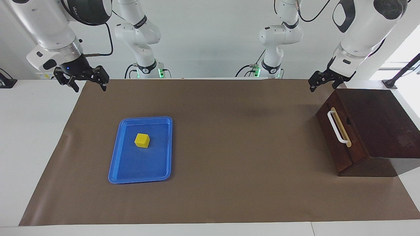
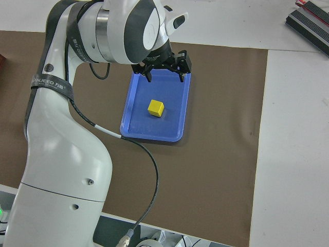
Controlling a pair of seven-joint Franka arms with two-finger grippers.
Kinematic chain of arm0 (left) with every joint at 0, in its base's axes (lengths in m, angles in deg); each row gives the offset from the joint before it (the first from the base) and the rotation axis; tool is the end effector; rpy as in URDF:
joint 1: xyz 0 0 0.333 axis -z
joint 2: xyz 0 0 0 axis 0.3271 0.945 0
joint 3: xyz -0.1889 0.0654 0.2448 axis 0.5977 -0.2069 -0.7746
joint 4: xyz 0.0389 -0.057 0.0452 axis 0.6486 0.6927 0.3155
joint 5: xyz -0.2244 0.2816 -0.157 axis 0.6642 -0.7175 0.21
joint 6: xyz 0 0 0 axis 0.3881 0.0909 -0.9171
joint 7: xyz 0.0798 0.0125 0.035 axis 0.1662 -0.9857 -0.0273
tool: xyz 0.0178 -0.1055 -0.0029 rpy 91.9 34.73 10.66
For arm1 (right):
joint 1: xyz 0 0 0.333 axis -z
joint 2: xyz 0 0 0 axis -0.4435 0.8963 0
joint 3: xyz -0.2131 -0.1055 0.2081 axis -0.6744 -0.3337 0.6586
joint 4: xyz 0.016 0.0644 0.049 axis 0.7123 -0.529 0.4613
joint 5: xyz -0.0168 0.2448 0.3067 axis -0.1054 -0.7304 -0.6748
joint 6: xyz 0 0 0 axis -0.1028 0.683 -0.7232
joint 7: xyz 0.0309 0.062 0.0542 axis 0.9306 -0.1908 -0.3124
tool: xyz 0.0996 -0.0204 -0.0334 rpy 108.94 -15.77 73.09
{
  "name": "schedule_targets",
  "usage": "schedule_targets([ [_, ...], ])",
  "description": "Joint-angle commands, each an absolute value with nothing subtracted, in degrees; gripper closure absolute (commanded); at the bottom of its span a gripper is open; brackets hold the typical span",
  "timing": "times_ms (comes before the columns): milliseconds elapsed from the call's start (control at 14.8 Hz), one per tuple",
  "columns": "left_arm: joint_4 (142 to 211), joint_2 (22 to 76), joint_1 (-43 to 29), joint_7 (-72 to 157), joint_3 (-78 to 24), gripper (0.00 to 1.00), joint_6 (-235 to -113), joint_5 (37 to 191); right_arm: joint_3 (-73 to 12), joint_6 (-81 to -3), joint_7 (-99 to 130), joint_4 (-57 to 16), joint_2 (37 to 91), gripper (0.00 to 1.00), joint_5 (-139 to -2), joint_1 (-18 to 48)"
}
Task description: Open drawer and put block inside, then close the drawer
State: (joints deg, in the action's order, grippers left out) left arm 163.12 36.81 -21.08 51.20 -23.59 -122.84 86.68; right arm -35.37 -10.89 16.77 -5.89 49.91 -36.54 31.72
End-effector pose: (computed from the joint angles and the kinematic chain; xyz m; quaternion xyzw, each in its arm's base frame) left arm 0.5320 -0.0380 0.5974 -0.9981 -0.0231 0.0510 0.0237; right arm 0.5526 -0.0352 0.6213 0.9986 0.0345 -0.0307 0.0256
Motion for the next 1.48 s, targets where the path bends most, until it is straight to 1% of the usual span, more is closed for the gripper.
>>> schedule_targets([
  [0, 163.82, 35.81, -21.64, 51.68, -23.59, 0.0, -123.26, 87.41, -35.0, -10.65, 15.54, -7.18, 48.81, 0.0, -36.47, 32.22],
  [540, 163.82, 35.81, -21.55, 51.59, -23.5, 0.0, -123.43, 87.41, -35.0, -10.47, 14.4, -8.14, 48.11, 0.0, -36.47, 32.22],
  [607, 163.65, 35.81, -21.64, 51.77, -23.5, 0.0, -123.52, 87.41, -34.91, -10.56, 13.0, -8.84, 47.84, 0.0, -36.65, 32.22],
  [810, 163.91, 35.81, -21.11, 51.59, -23.5, 0.0, -124.65, 87.41, -34.91, -12.83, 5.19, -14.02, 45.48, 0.0, -40.86, 32.3],
  [877, 164.96, 35.72, -21.11, 51.68, -23.5, 0.0, -127.36, 87.41, -34.91, -14.76, 2.99, -16.21, 44.42, 0.0, -41.57, 32.22],
  [1012, 171.17, 33.97, -21.29, 52.12, -23.5, 0.0, -135.7, 86.88, -34.91, -18.89, -4.98, -20.96, 42.49, 0.0, -43.24, 32.22],
  [1079, 173.47, 33.96, -21.03, 52.12, -23.5, 0.0, -138.17, 86.27, -35.0, -20.39, -11.29, -22.98, 41.61, 0.0, -43.33, 32.3],
  [1282, 177.61, 35.36, -20.67, 52.3, -23.33, 0.0, -144.77, 79.69, -35.0, -24.43, -29.68, -27.73, 39.67, 0.0, -47.88, 32.92],
  [1417, 179.37, 37.47, -20.76, 52.3, -23.33, 0.0, -149.08, 75.83, -35.26, -28.38, -39.69, -31.68, 38.44, 0.0, -51.22, 33.09],
])
